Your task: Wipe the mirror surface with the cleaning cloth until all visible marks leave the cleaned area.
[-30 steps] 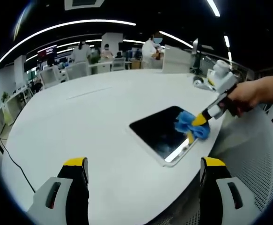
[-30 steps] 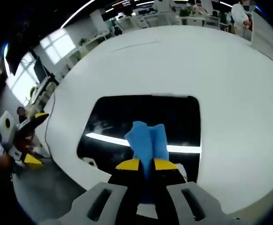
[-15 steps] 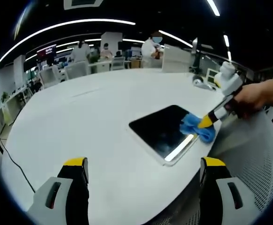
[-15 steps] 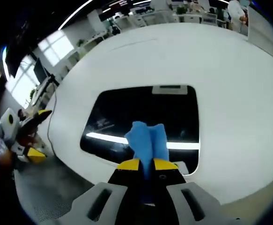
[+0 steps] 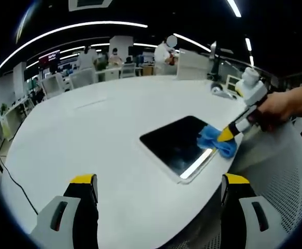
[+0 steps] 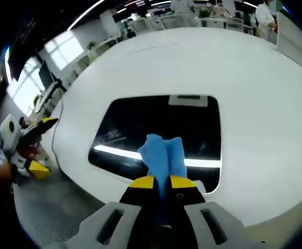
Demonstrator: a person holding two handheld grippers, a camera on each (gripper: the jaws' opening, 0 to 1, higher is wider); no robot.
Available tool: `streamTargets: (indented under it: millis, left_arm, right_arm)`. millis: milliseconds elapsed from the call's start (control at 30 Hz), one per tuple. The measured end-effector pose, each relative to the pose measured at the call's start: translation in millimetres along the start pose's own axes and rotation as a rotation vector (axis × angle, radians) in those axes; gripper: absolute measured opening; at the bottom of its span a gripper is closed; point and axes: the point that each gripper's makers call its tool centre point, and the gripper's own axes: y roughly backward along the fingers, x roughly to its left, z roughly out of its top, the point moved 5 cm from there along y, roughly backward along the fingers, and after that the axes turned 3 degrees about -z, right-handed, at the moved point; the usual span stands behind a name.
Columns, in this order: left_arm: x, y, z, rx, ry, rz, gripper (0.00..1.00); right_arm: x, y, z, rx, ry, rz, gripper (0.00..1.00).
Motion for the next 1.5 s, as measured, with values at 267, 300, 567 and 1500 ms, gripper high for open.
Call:
streamTargets:
  millis: [267, 300, 567, 1500]
  left_arm:
    - [1.8, 1.4, 0.0, -0.007, 0.008, 0.006, 1.00]
    - [1.8, 1.4, -0.1, -0.007, 0.008, 0.006, 1.00]
    - [1.8, 1.6, 0.7, -0.012, 0.009, 0.007, 1.00]
    - [3.2, 2.4, 5.9, -0.068, 0.086, 0.008, 1.00]
  right_arm:
    - [-0.2, 0.5, -0.1, 0.022, -0.019, 0.000, 0.03]
    - [-0.2, 0.5, -0.1, 0.023, -0.017, 0.001, 0.03]
    - [-0.6, 0.8, 0.2, 0.028, -0.028, 0.006, 0.03]
    - [-22.0, 5.7, 1.8, 0.094, -0.131, 0.056, 0.03]
